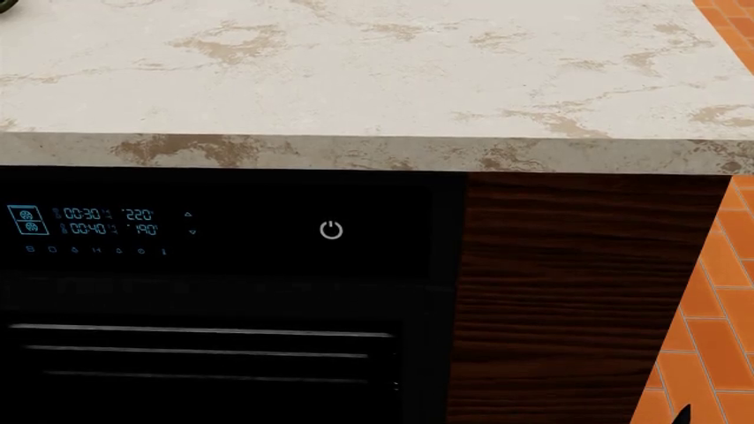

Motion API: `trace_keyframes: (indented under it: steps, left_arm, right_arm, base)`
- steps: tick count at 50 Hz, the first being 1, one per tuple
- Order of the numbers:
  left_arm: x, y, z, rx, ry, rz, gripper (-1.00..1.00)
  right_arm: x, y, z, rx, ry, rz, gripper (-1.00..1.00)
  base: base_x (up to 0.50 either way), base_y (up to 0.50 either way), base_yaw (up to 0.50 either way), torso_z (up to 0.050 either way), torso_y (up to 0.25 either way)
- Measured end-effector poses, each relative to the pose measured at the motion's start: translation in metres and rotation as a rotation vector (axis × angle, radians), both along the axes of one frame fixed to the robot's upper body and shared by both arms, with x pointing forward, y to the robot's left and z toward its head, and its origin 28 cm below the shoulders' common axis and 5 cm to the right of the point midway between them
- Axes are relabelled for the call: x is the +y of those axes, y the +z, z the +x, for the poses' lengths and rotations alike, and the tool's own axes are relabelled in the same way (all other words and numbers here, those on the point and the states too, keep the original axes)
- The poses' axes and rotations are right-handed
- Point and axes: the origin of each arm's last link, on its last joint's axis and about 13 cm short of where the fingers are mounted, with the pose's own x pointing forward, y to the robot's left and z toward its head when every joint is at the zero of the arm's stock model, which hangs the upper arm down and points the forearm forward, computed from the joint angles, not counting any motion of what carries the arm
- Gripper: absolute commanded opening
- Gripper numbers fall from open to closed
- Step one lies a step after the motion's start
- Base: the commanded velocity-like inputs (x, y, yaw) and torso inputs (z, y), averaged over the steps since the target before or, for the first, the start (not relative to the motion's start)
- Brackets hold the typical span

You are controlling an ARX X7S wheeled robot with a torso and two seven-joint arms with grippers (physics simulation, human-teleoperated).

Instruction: Open the dishwasher door

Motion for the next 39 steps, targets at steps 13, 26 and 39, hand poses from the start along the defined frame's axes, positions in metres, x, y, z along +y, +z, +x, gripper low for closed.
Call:
trace_keyframes:
  steps: [13,26,39]
  left_arm:
    - [-0.001,-0.005,-0.013,0.053,0.033,-0.074,-1.00]
    - [-0.003,-0.011,-0.027,0.094,0.061,-0.118,-1.00]
    - [-0.004,-0.019,-0.039,0.101,0.065,-0.129,-1.00]
  right_arm:
    - [0.000,-0.001,0.001,0.000,0.000,0.002,1.00]
    - [0.000,-0.002,0.001,0.003,0.000,0.003,1.00]
    - [0.001,-0.003,0.001,0.005,0.000,0.002,1.00]
  base:
    - [0.01,0.00,0.00,-0.004,0.000]
    - [0.01,0.00,0.00,-0.004,0.000]
    - [0.01,0.00,0.00,-0.004,0.000]
